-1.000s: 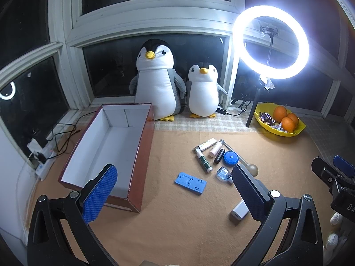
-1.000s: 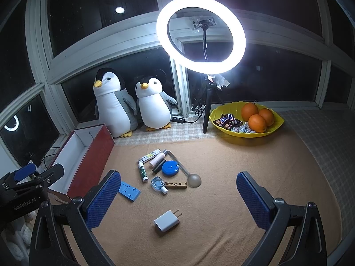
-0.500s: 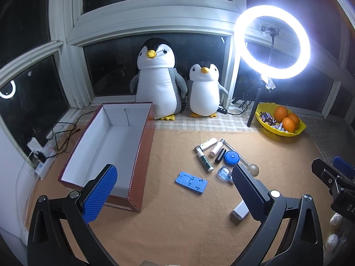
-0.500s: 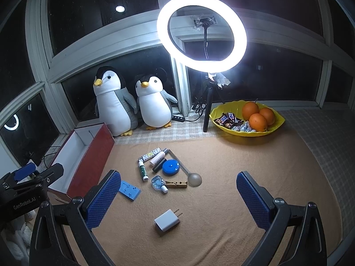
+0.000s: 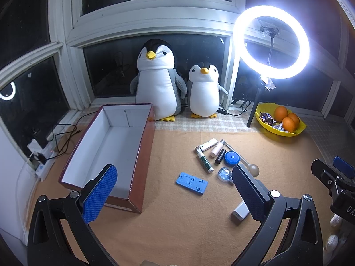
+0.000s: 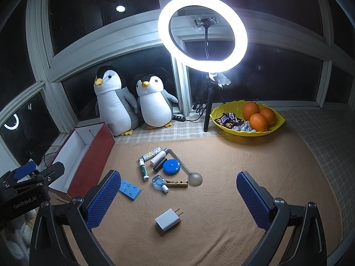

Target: Organize rigid objects

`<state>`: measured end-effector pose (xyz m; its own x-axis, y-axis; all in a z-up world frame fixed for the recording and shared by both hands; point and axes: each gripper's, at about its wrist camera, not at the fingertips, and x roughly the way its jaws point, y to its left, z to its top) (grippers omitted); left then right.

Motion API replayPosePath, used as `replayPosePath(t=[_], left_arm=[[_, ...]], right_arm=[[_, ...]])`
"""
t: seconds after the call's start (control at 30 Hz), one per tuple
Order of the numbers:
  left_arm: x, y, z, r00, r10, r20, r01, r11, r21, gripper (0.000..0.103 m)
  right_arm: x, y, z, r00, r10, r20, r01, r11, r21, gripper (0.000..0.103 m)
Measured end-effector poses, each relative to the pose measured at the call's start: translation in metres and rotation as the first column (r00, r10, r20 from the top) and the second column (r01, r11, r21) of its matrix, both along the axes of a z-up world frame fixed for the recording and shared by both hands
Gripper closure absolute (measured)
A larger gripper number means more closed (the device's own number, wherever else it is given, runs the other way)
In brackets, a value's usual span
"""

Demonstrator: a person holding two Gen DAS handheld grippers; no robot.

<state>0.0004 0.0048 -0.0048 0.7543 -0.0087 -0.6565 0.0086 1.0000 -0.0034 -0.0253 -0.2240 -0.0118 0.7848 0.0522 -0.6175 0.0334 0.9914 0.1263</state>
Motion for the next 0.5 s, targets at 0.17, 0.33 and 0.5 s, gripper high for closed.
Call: replayPosePath(t=[0.17, 0.33, 0.5], left_arm=[[-0.0001, -0.0002, 0.0, 1.0, 0.0, 0.002, 0.0, 1.0, 0.003, 0.0], [-0.0016, -0.0014, -0.0004, 1.0, -0.001, 0.009, 0.001, 1.0, 0.007, 0.0], [-0.002, -0.0009, -0.001, 1.0, 0.0, 0.009, 0.0, 1.0, 0.008, 0.0]], right_arm=[[-0.0005, -0.0001, -0.0004, 1.0, 0.0, 0.002, 0.0, 1.0, 0.001, 0.0], [-0.0009, 0.0004, -0.0009, 1.0, -0.001, 0.002, 0.001, 1.0, 0.0, 0.0], [-0.0009, 0.0005, -0.0011, 1.0, -0.002, 0.003, 0.002, 1.0, -0.002, 0.0]])
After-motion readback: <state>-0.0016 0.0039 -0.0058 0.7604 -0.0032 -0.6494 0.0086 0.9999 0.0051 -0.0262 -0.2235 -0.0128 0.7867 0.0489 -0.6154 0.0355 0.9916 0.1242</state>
